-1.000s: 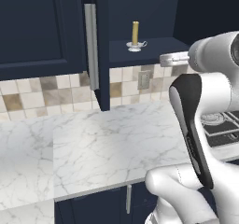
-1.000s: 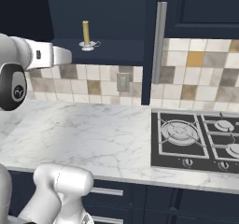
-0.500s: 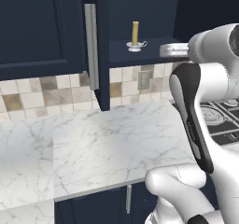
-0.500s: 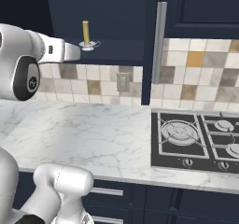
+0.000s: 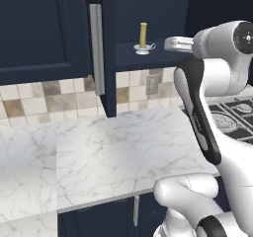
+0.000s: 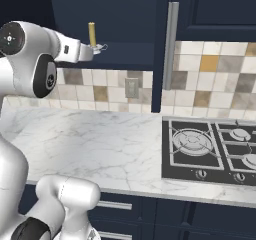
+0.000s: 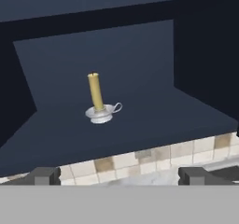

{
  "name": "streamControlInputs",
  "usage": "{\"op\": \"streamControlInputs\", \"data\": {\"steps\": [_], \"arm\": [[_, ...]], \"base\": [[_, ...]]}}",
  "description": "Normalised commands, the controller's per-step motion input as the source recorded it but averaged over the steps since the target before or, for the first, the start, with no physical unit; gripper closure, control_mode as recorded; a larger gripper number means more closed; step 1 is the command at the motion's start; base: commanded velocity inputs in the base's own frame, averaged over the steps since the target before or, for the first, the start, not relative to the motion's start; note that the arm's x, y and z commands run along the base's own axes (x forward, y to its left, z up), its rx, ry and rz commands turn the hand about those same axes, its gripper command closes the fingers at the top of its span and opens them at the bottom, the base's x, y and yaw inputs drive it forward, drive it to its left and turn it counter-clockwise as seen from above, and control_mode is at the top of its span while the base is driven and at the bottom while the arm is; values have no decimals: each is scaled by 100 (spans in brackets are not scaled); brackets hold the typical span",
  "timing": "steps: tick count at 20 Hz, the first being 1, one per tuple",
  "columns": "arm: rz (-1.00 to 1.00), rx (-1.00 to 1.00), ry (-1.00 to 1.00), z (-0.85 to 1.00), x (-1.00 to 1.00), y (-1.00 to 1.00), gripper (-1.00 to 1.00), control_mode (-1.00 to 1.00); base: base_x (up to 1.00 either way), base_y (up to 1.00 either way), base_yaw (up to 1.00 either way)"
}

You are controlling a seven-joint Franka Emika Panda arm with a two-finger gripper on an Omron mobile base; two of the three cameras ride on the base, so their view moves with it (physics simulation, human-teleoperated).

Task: Get the candle and the liquor from the cabinet and move them to the dining counter.

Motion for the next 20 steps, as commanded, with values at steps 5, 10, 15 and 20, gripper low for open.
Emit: {"op": "streamControlInputs", "data": {"steps": [5,10,15,20], "arm": [[2,5,0,10,54,2,-100,-100],[7,5,10,18,39,15,-100,-100],[10,1,10,3,42,15,-100,-100],[10,0,9,-18,33,17,-100,-100]], "base": [[0,0,0],[0,0,0],[0,0,0],[0,0,0]]}}
